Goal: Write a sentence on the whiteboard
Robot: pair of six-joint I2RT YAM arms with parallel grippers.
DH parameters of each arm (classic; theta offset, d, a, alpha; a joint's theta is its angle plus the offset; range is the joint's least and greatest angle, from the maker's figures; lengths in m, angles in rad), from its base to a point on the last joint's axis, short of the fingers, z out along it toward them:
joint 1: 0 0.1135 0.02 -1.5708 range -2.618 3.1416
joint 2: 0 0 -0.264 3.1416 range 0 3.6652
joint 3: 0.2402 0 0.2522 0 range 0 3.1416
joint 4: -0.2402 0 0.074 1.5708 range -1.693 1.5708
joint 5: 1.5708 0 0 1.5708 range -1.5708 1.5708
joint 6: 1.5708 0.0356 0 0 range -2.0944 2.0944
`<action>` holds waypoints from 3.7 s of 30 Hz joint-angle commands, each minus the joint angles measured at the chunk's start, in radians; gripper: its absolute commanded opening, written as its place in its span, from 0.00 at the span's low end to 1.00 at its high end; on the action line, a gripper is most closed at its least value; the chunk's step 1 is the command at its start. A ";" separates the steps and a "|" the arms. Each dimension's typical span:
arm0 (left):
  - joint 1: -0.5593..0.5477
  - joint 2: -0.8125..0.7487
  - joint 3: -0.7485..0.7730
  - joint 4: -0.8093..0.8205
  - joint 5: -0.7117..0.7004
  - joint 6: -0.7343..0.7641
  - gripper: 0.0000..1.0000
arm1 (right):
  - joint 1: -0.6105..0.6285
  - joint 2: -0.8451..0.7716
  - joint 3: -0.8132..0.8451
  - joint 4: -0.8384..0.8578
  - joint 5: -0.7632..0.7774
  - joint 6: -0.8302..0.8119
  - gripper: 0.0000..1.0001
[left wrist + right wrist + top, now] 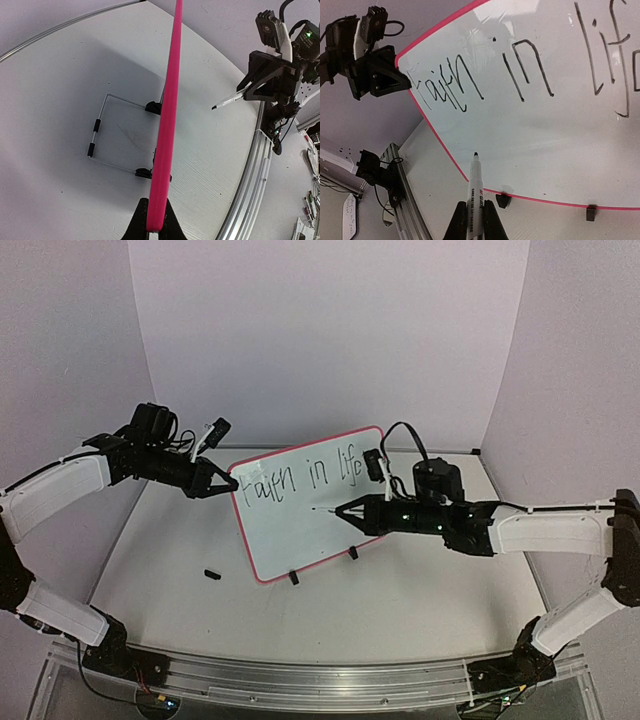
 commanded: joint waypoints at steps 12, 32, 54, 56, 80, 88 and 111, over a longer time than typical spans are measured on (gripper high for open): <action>-0.003 0.011 -0.029 0.010 -0.052 0.005 0.00 | 0.160 0.274 0.221 0.109 0.096 -0.054 0.00; -0.003 0.021 -0.026 0.010 -0.049 0.005 0.00 | 0.179 0.398 0.313 0.084 0.139 -0.059 0.00; -0.003 0.024 -0.026 0.008 -0.049 0.007 0.00 | 0.188 0.407 0.291 -0.007 0.150 -0.088 0.00; -0.003 0.023 -0.025 0.008 -0.049 0.007 0.00 | 0.190 0.395 0.287 -0.005 0.165 -0.087 0.00; -0.003 0.010 -0.027 0.007 -0.050 0.006 0.00 | 0.190 0.344 0.309 0.067 0.179 -0.069 0.00; -0.003 0.011 -0.027 0.007 -0.049 0.007 0.00 | 0.189 0.369 0.294 0.055 0.163 -0.056 0.00; -0.003 0.015 -0.025 0.010 -0.045 0.005 0.00 | 0.188 0.440 0.259 -0.028 0.144 -0.044 0.00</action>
